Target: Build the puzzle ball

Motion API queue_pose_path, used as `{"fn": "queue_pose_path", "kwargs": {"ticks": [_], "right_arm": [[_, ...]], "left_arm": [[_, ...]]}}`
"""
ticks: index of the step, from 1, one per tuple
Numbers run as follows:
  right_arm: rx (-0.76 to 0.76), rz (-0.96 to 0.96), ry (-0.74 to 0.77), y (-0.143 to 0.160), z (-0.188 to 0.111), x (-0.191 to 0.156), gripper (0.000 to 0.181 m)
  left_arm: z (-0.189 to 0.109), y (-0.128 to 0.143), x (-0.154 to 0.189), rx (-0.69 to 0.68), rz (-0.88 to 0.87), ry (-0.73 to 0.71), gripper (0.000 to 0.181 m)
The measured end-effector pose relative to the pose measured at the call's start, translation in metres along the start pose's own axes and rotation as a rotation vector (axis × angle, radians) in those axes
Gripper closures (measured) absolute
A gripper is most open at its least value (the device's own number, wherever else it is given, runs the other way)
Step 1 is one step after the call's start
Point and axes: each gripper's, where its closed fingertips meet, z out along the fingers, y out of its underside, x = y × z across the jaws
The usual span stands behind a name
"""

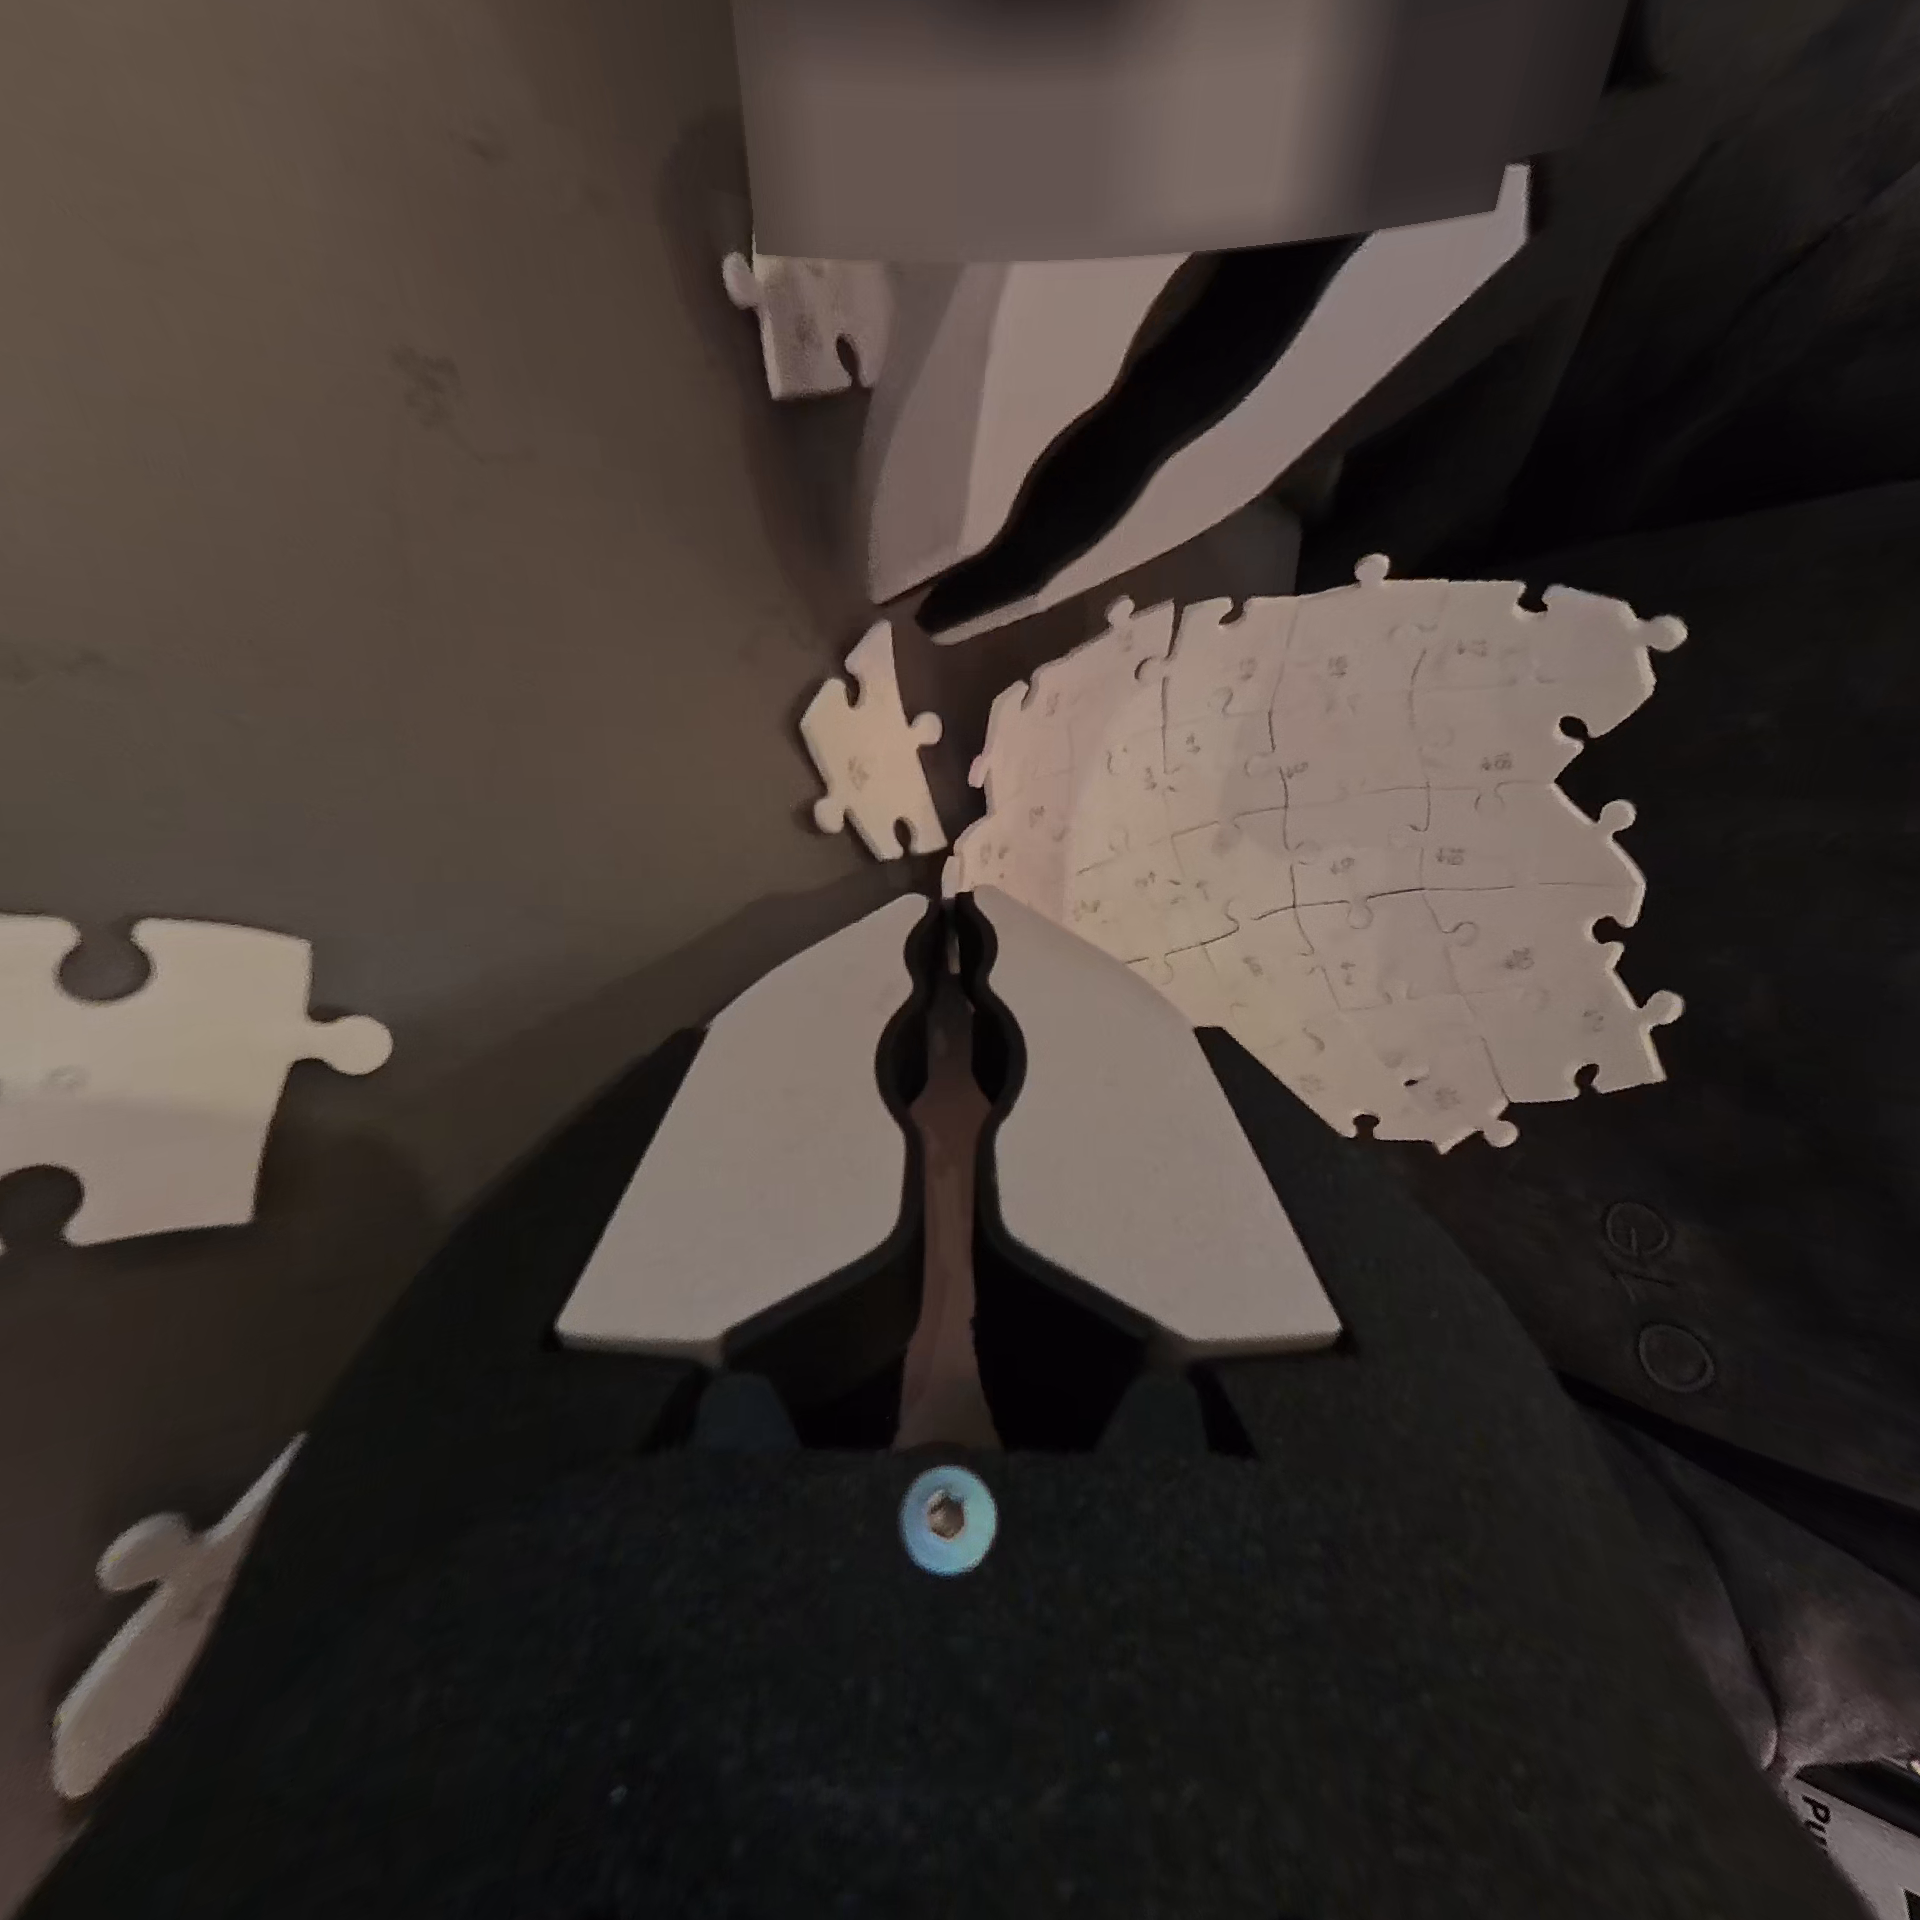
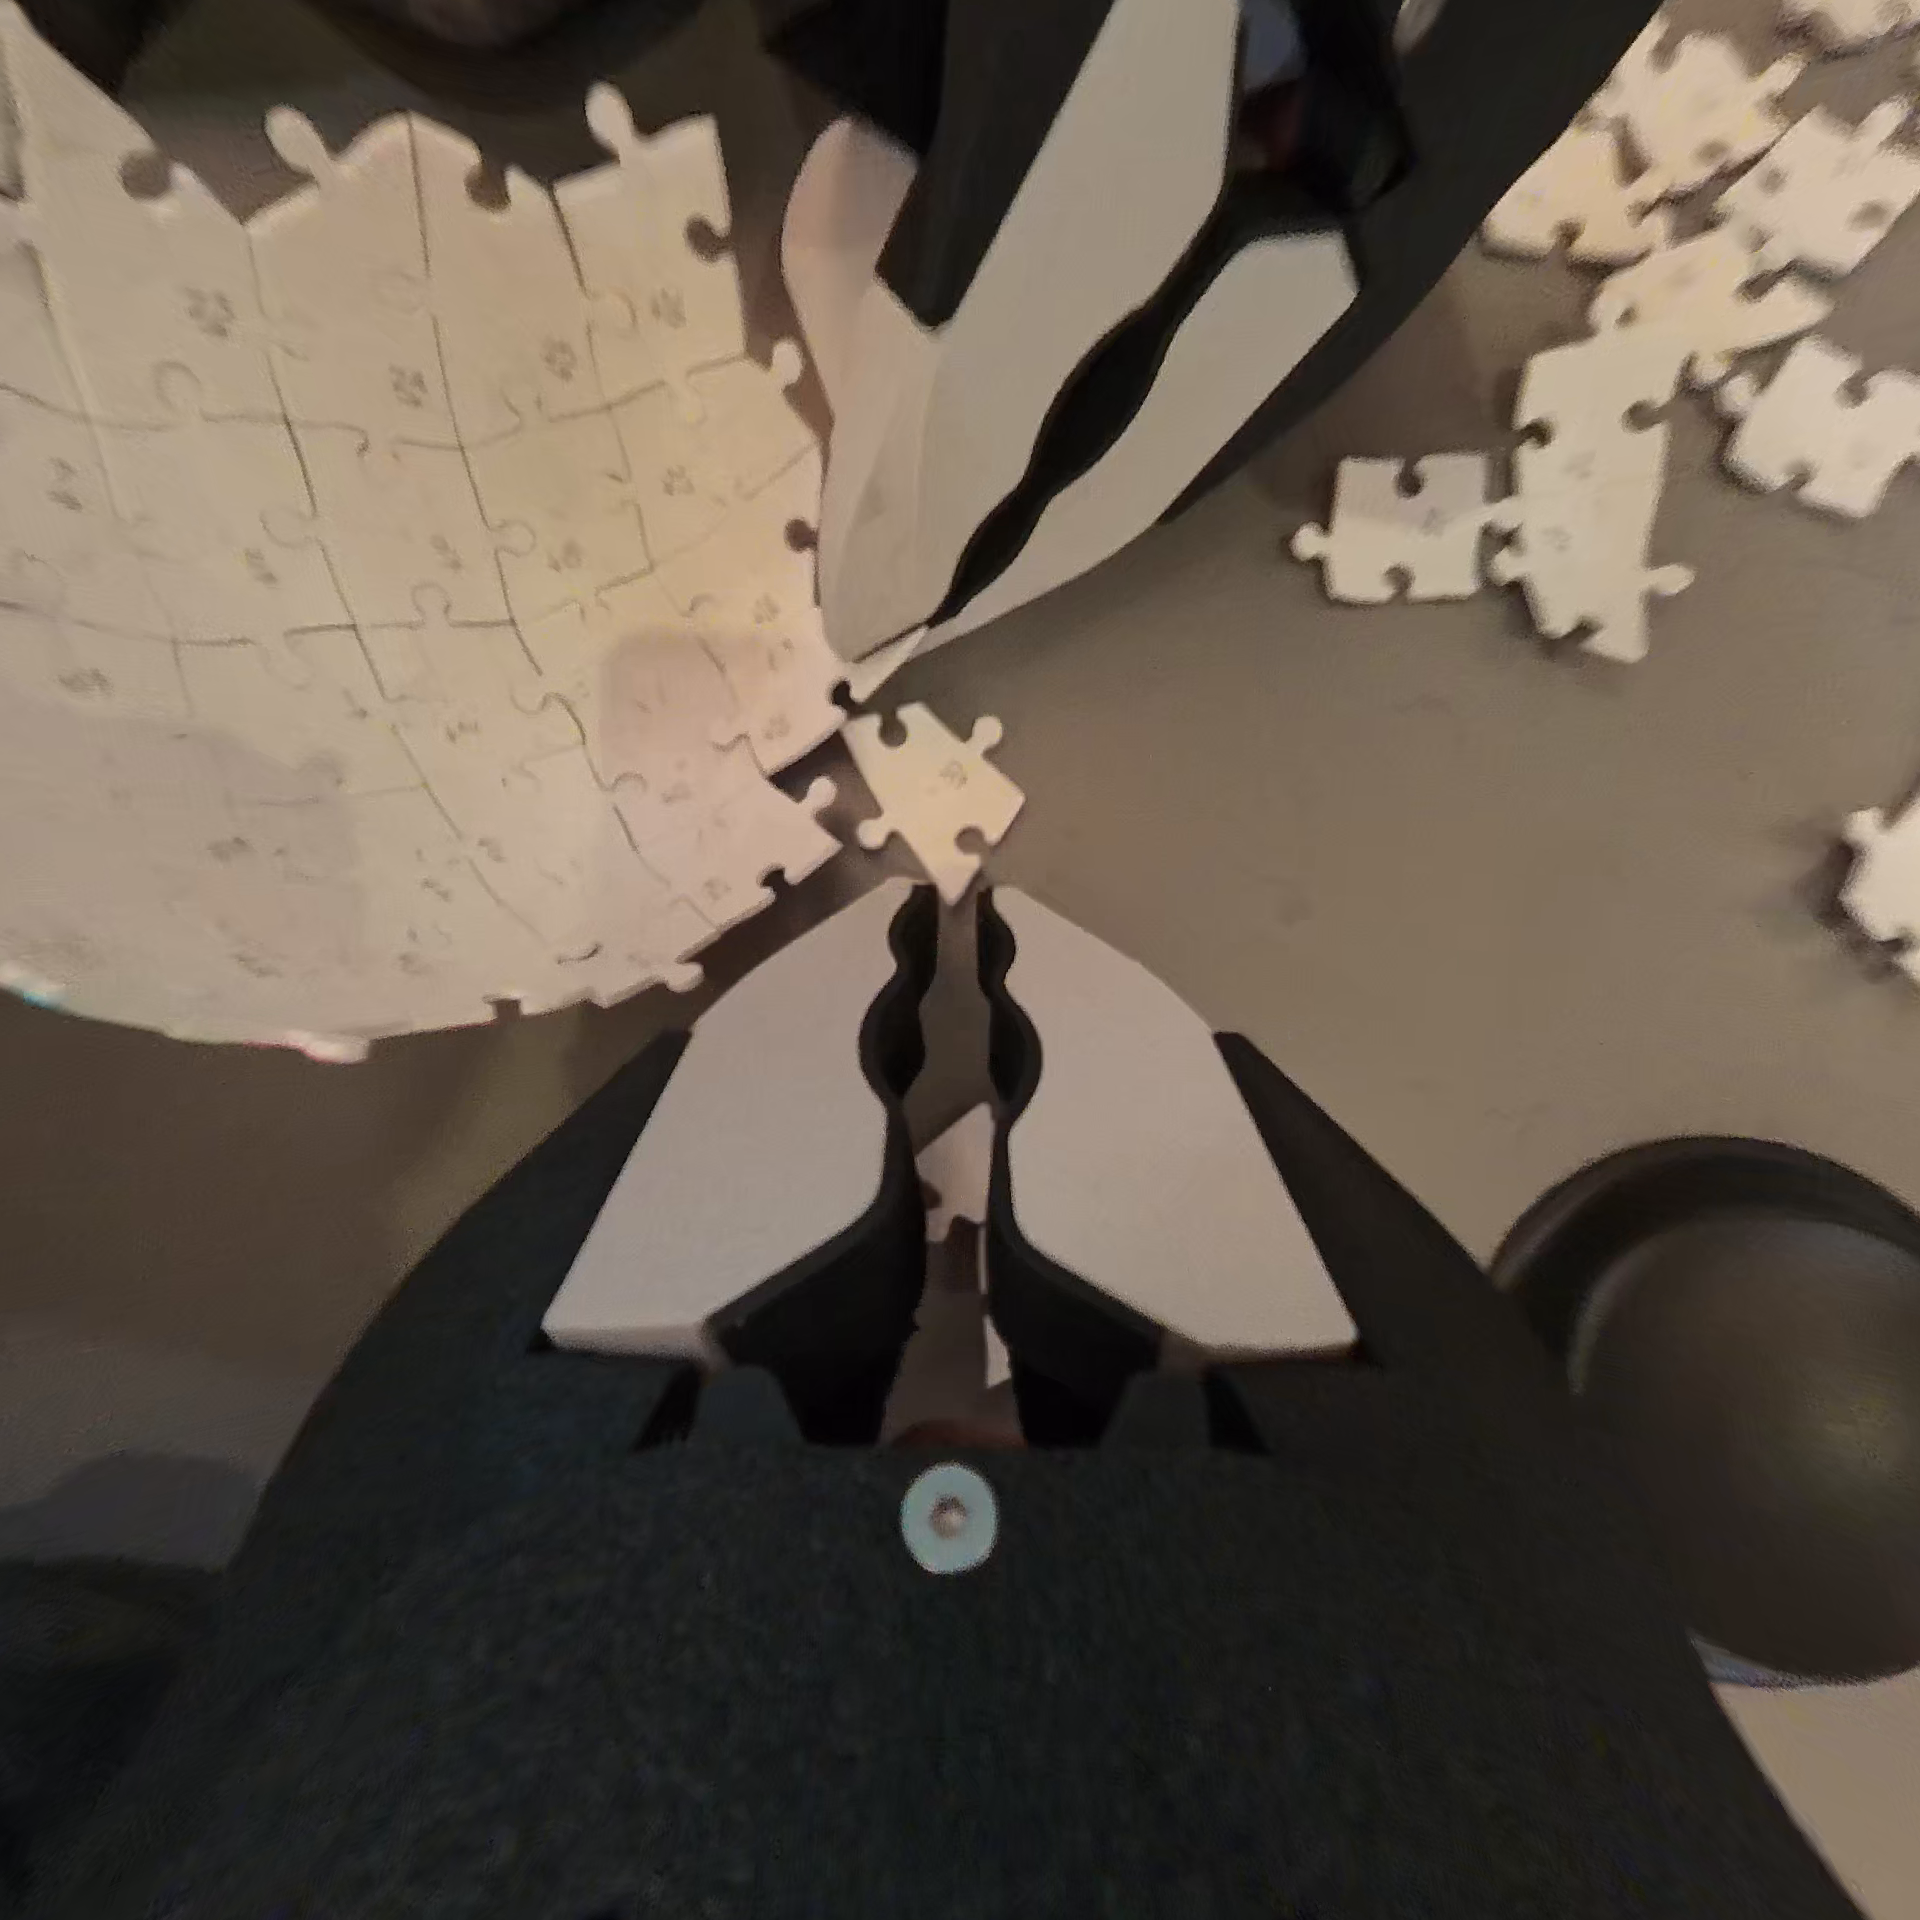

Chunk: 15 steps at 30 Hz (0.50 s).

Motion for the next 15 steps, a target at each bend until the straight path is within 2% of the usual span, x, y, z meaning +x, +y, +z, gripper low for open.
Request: {"fn": "queue_pose_path", "kwargs": {"ticks": [5, 9, 13, 15], "right_arm": [[-0.016, -0.003, -0.058, 0.001, 0.008, -0.012, 0.174], [0.022, -0.007, -0.025, -0.004, -0.002, -0.004, 0.172], [0.046, -0.096, 0.021, -0.011, 0.003, 0.006, 0.167], [-0.011, -0.079, -0.042, -0.005, 0.007, 0.001, 0.179]], "left_arm": [[-0.001, 0.0, 0.0, 0.001, 0.004, -0.004, 0.179], [-0.001, 0.0, 0.0, 0.001, 0.004, -0.004, 0.18], [-0.002, 0.001, 0.0, 0.001, 0.002, 0.0, 0.179], [-0.001, 0.001, 0.0, 0.0, 0.0, 0.002, 0.179]]}}
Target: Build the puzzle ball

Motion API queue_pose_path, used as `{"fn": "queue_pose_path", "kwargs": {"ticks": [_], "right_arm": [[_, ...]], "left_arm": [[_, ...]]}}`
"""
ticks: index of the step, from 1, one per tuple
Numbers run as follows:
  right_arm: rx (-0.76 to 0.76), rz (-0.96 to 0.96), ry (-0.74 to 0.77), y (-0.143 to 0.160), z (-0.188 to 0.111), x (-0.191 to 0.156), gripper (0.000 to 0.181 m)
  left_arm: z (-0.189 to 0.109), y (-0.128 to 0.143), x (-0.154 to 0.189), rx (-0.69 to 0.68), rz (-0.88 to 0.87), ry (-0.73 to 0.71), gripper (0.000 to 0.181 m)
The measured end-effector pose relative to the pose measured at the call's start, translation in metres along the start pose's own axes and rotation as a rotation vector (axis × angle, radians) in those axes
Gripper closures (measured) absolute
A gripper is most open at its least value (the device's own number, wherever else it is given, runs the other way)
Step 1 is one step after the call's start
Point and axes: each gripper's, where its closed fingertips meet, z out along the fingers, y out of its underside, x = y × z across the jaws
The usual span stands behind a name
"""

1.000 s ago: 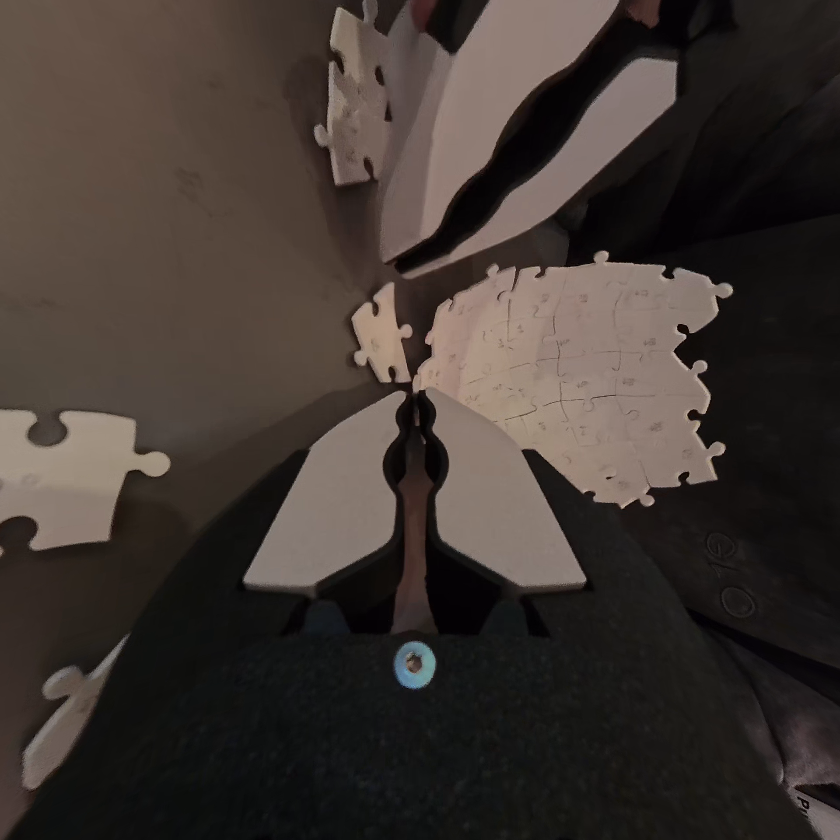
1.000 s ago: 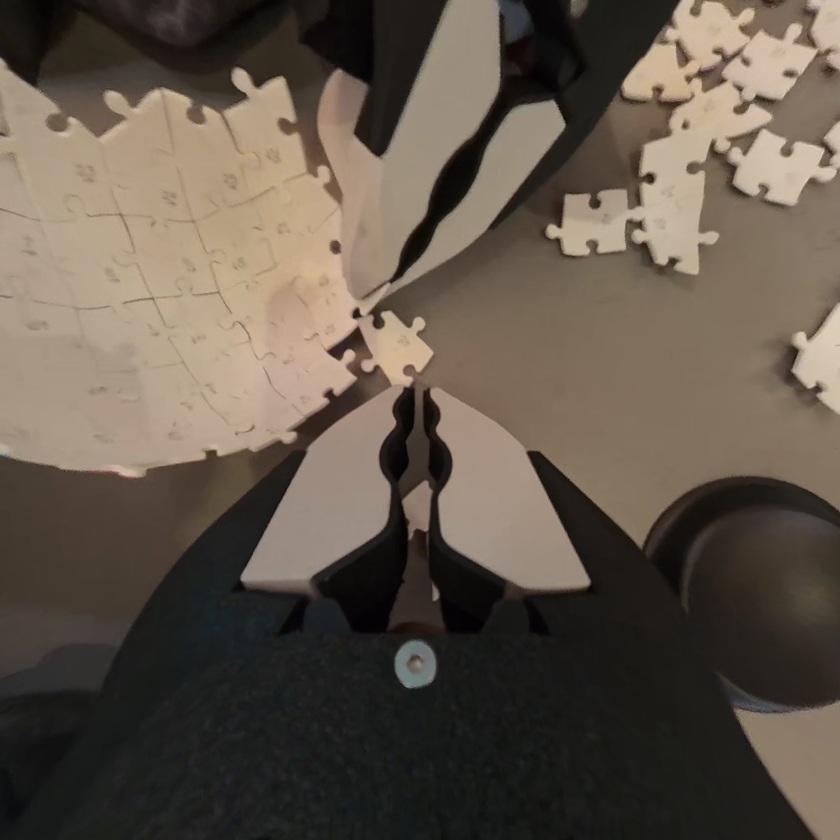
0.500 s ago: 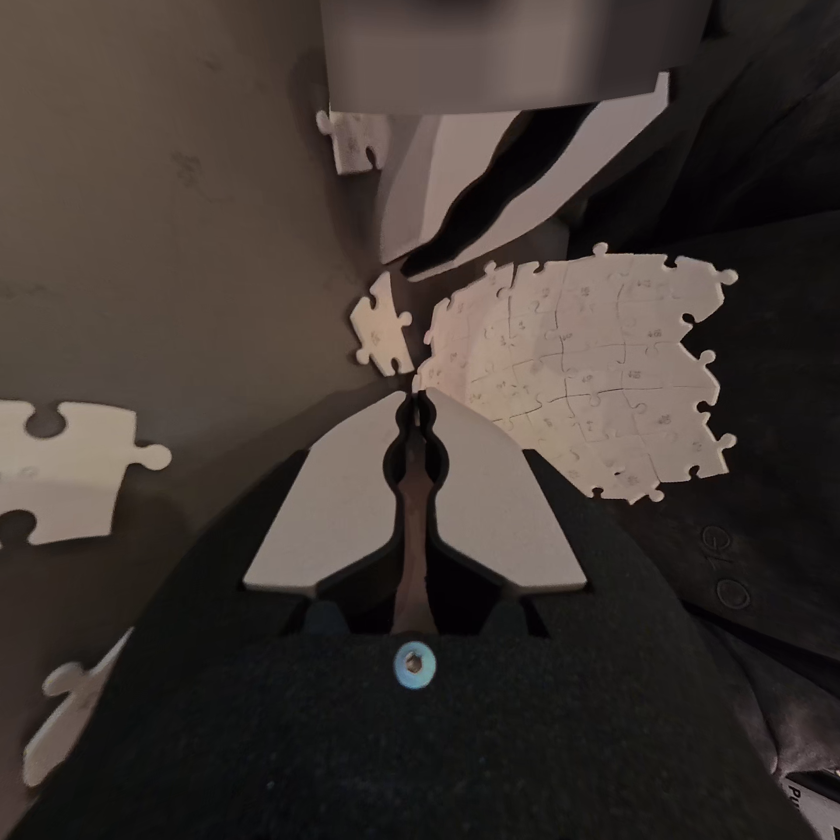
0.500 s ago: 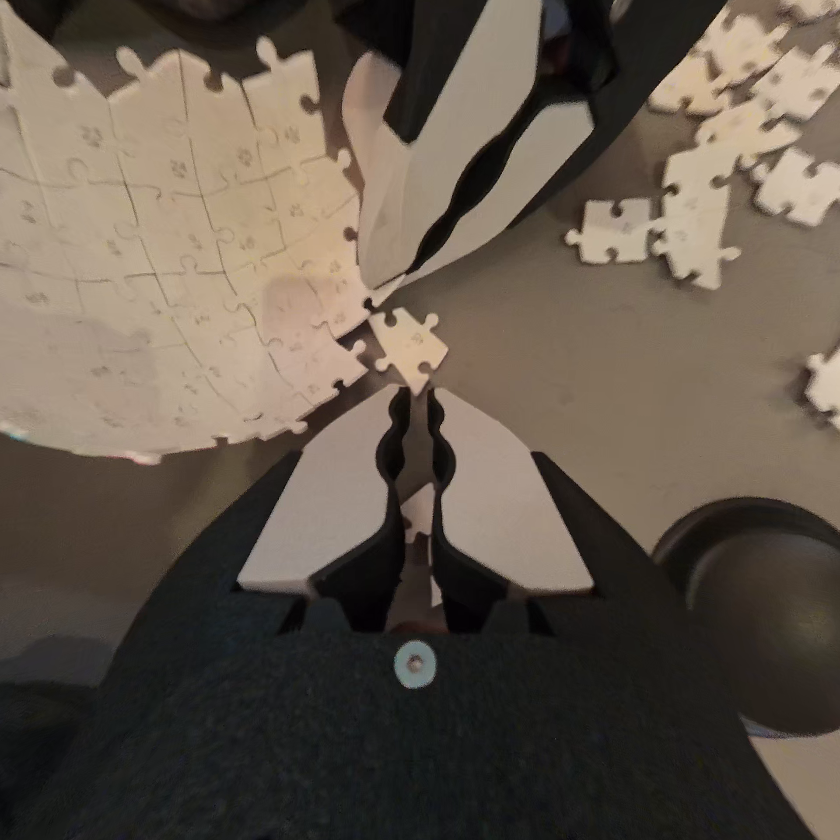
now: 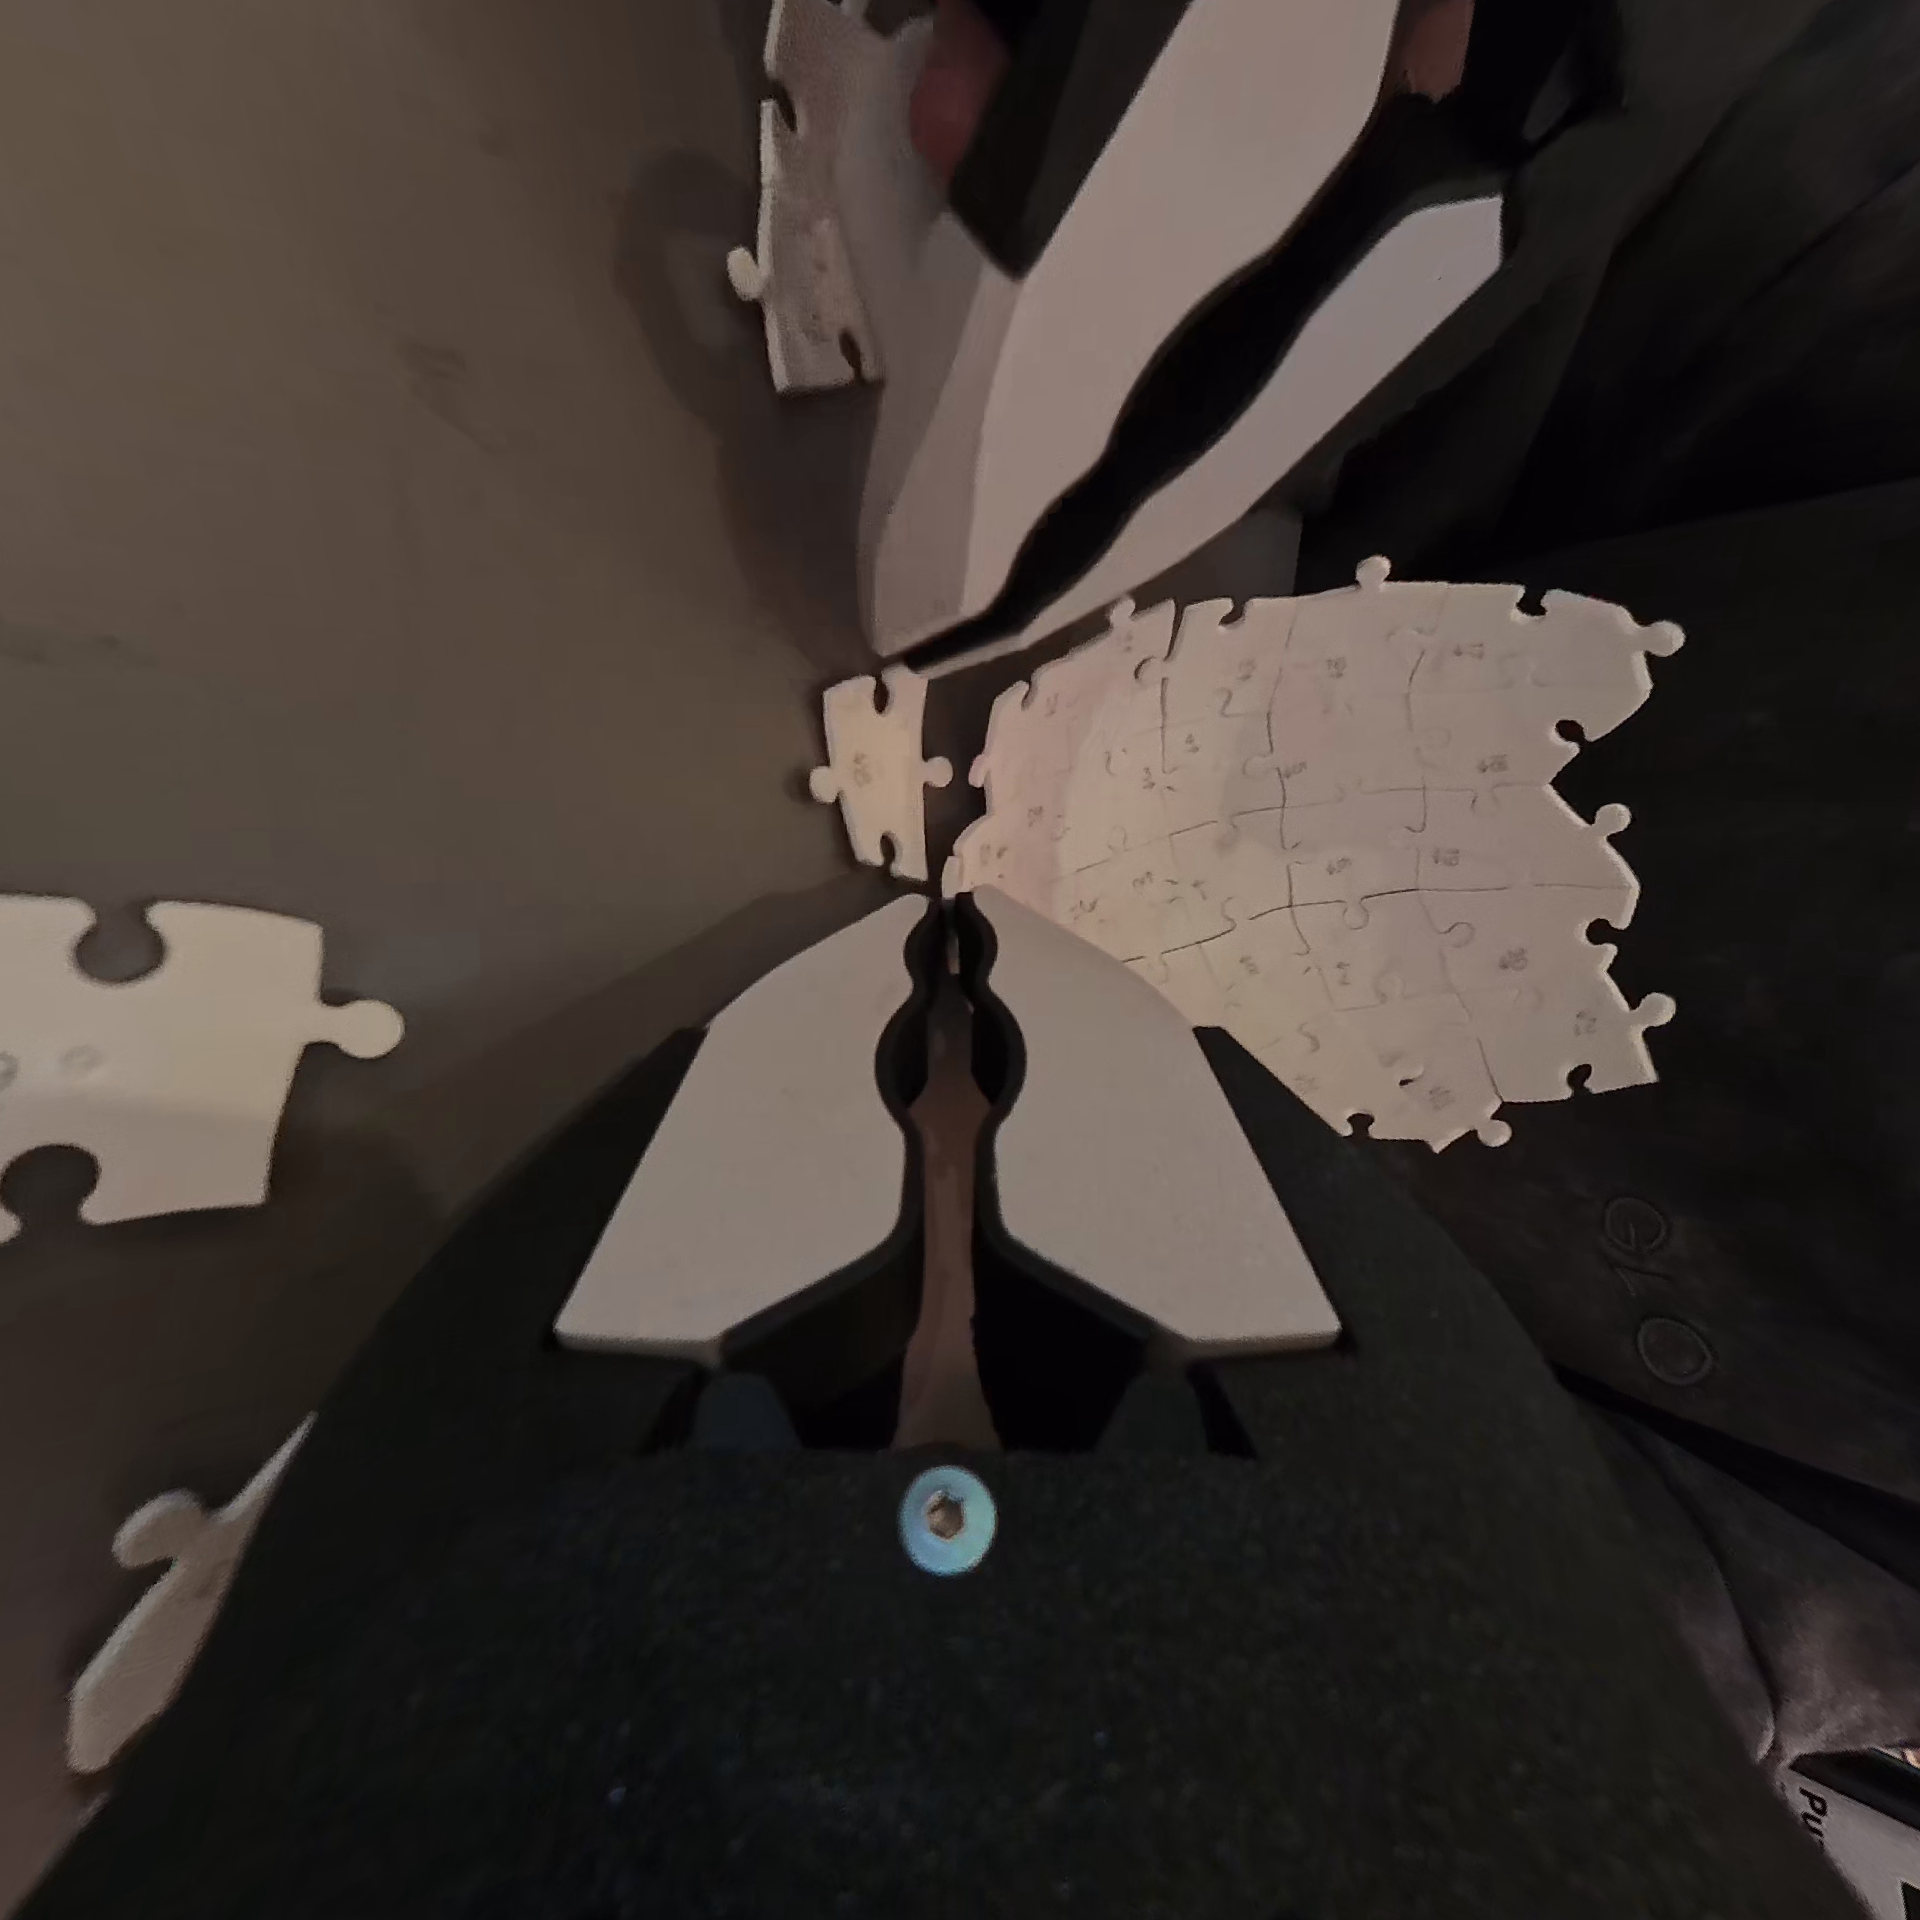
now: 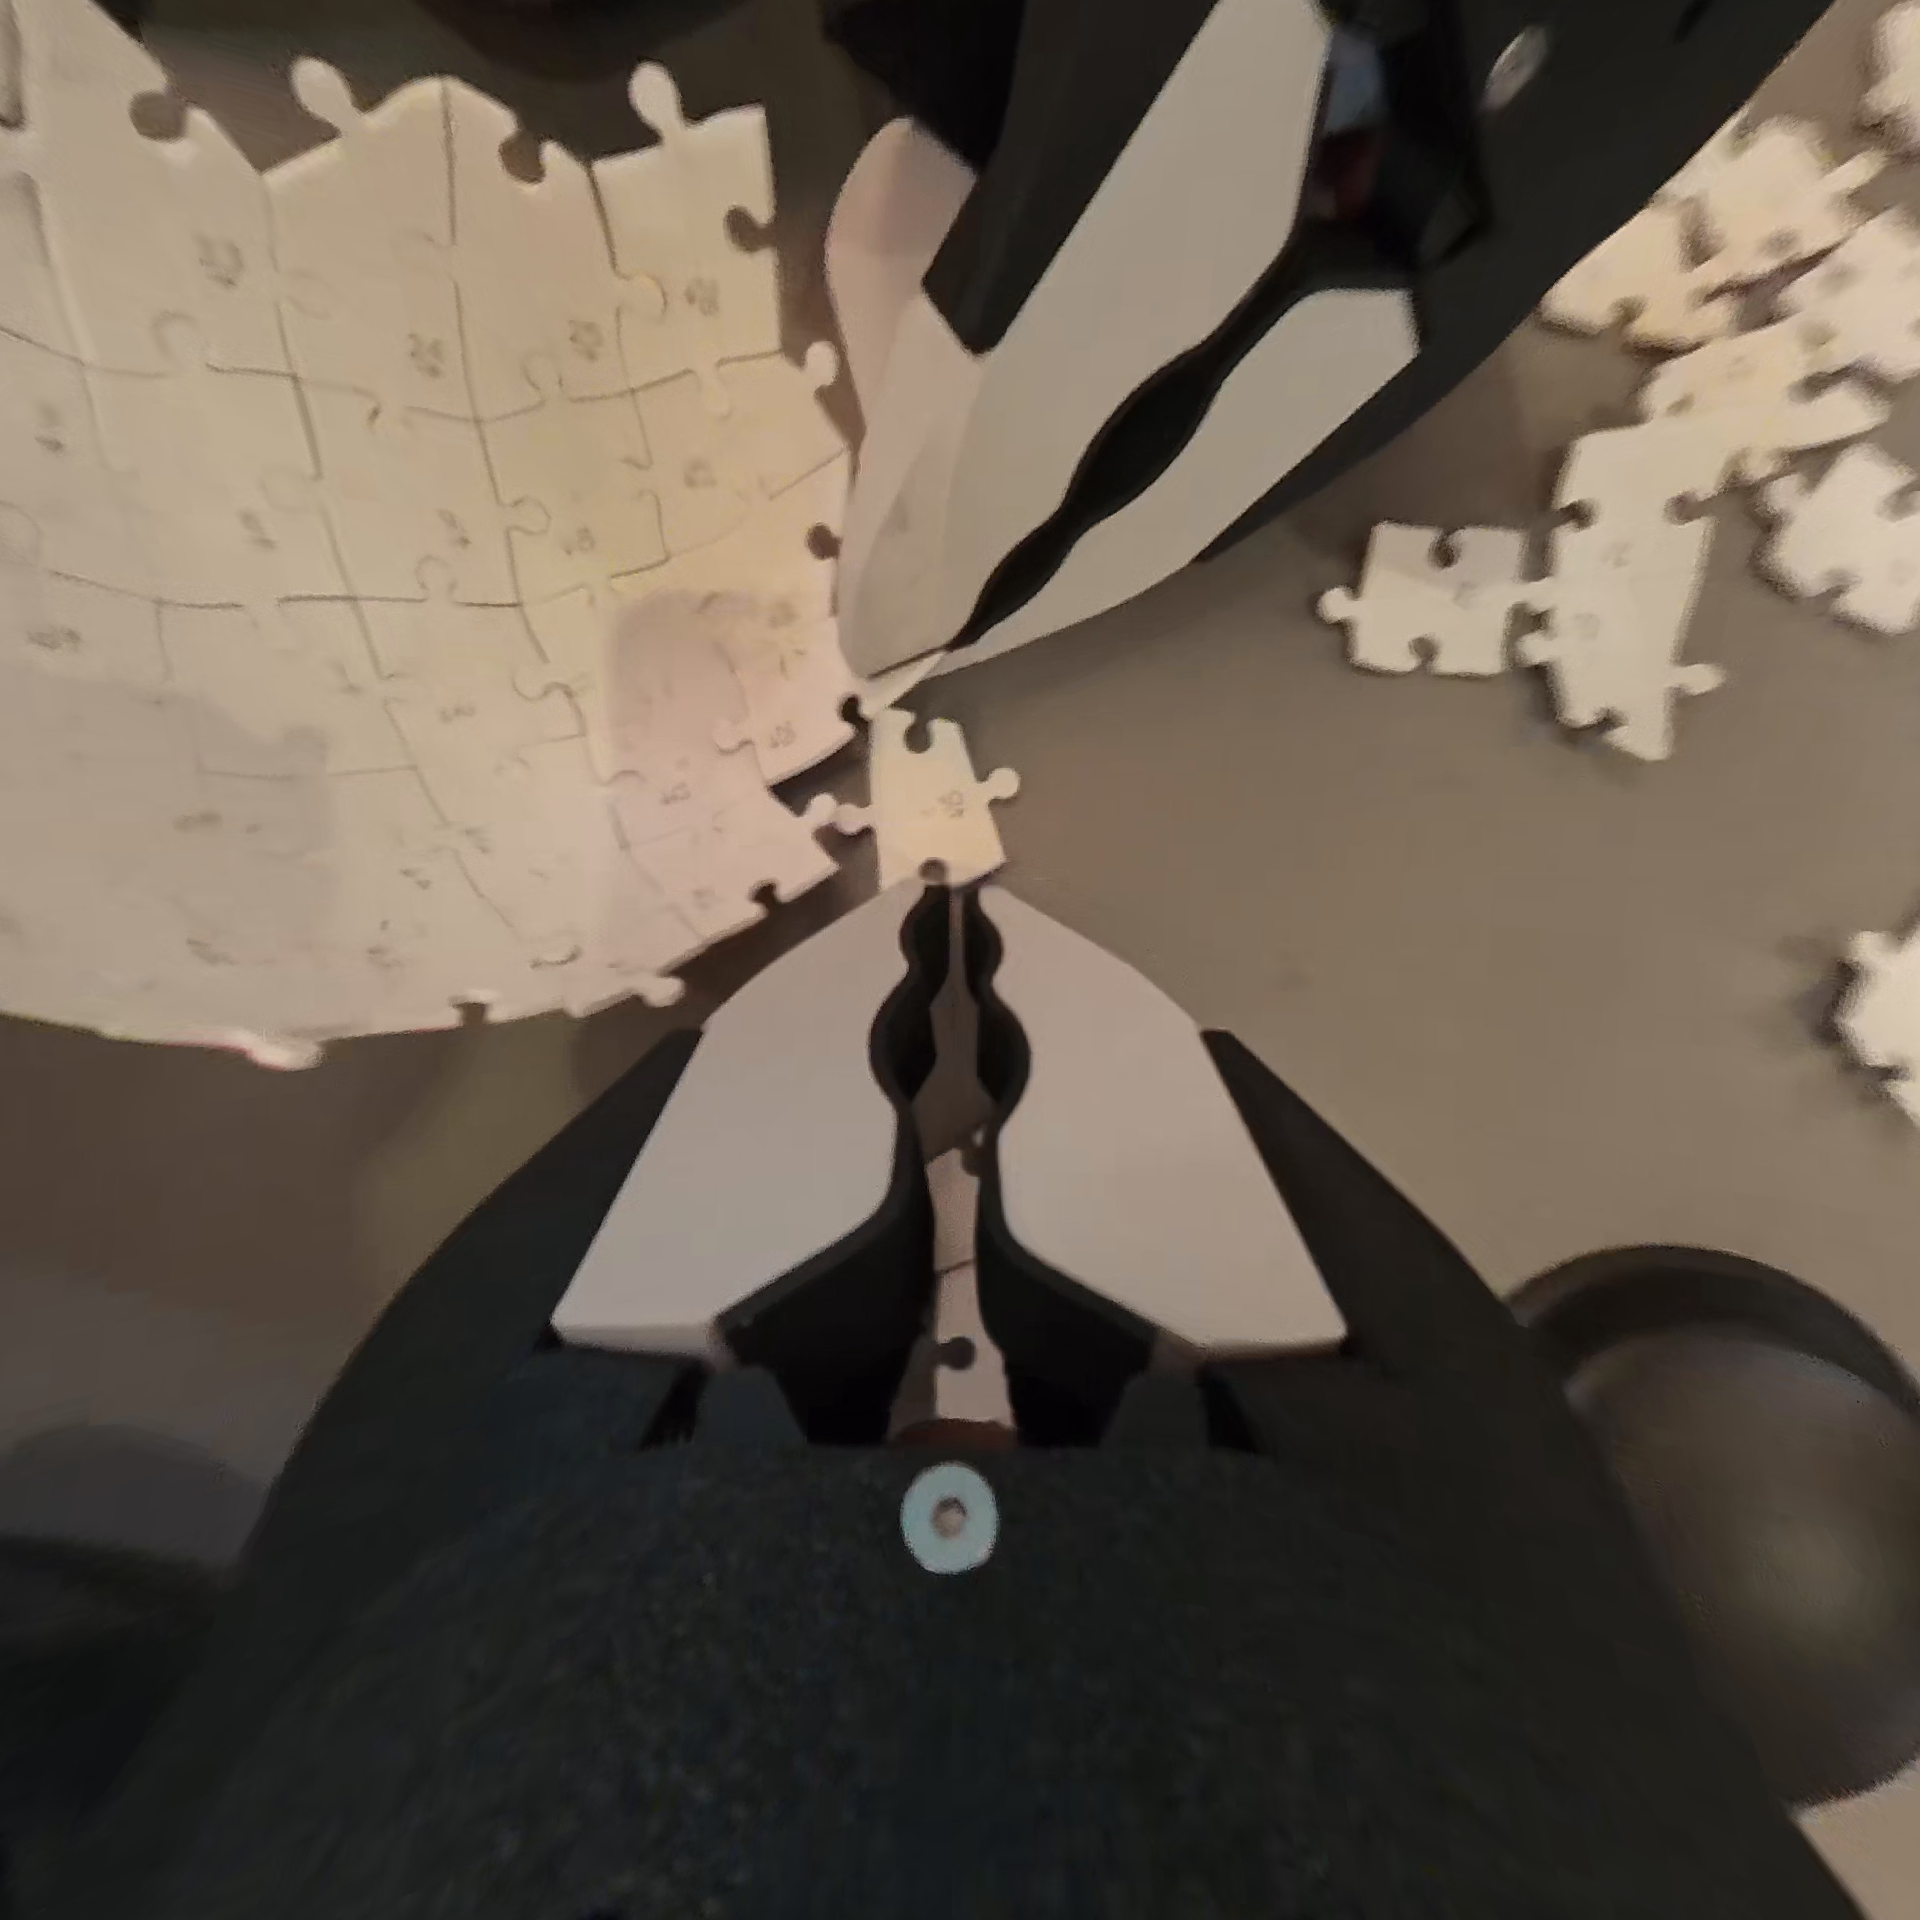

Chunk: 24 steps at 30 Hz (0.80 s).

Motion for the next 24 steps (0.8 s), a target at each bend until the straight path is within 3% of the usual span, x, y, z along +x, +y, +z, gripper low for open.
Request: {"fn": "queue_pose_path", "kwargs": {"ticks": [3, 11, 17, 24], "right_arm": [[0.027, 0.054, -0.082, -0.004, 0.002, -0.012, 0.178], [0.043, 0.002, 0.005, -0.004, -0.011, -0.005, 0.173], [0.001, 0.006, -0.068, 0.002, 0.003, -0.021, 0.173], [0.035, -0.054, 0.046, -0.007, -0.008, -0.003, 0.167]], "left_arm": [[-0.001, 0.001, 0.0, -0.001, -0.001, 0.001, 0.179], [0.001, 0.005, 0.003, -0.026, 0.009, 0.007, 0.179], [-0.003, 0.007, 0.003, -0.022, 0.01, -0.005, 0.18], [-0.005, 0.01, 0.002, -0.03, 0.013, -0.01, 0.18]]}}
